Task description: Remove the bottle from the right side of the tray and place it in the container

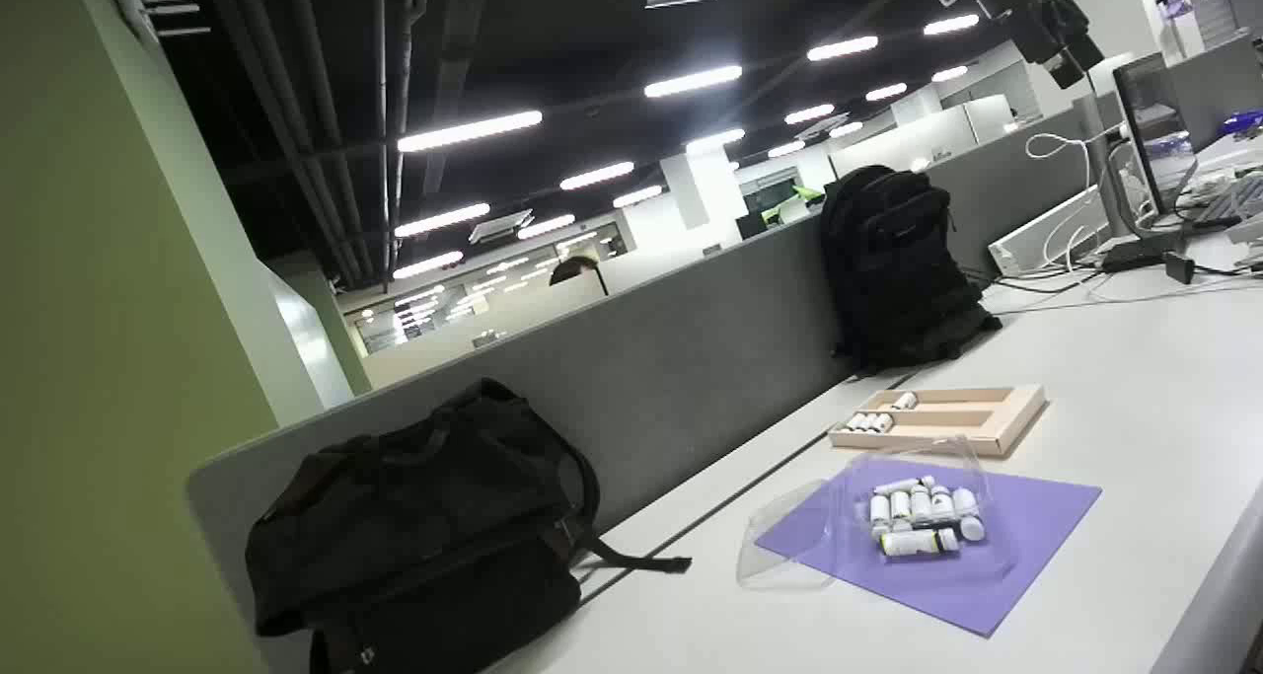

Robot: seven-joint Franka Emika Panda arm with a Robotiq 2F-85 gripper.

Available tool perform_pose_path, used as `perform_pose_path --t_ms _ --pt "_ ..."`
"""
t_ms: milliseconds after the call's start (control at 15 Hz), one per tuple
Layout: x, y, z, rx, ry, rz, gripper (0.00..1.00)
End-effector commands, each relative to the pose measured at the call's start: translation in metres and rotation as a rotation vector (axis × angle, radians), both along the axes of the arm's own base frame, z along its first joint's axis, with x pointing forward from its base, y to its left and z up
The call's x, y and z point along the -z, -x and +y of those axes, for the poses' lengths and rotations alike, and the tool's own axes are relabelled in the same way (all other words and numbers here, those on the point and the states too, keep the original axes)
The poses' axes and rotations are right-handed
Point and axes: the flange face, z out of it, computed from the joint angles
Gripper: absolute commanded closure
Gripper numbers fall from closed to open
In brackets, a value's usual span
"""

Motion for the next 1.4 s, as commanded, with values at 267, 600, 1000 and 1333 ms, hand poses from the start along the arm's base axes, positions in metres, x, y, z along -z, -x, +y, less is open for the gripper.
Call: perform_pose_path --t_ms 267,600,1000,1333 --pt "-0.001 0.000 0.000 0.000 0.000 -0.001 0.00" --pt "0.005 -0.015 0.005 0.026 0.003 -0.021 0.00" --pt "0.078 -0.130 0.091 0.220 -0.077 -0.085 0.00" --pt "0.146 -0.221 0.145 0.457 -0.156 -0.080 0.00"
